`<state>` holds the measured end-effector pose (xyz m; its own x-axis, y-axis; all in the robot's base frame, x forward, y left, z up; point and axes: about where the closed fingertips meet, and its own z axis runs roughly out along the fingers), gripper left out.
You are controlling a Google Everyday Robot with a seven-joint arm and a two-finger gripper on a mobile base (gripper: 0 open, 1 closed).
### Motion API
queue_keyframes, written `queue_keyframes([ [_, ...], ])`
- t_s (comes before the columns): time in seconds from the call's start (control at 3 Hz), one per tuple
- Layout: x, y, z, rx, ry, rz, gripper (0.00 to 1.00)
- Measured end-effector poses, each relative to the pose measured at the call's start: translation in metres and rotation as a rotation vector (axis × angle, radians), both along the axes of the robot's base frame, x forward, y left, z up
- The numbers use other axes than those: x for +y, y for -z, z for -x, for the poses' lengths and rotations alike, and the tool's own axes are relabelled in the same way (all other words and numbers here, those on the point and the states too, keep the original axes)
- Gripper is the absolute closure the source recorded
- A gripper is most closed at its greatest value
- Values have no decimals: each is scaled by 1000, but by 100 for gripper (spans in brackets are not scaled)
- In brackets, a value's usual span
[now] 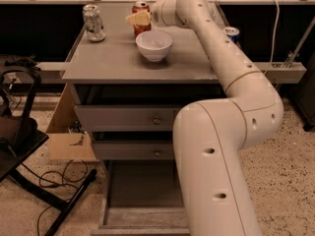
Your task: Place coke can into bottom drawer
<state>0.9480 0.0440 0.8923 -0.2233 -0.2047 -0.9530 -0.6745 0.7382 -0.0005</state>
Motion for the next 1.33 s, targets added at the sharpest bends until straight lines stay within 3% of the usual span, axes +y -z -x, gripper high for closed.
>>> queue_keyframes([
  [1.0,-1,3,-1,4,3,-1,88],
  [1.33,-2,-13,4,-24,-12,8,100],
])
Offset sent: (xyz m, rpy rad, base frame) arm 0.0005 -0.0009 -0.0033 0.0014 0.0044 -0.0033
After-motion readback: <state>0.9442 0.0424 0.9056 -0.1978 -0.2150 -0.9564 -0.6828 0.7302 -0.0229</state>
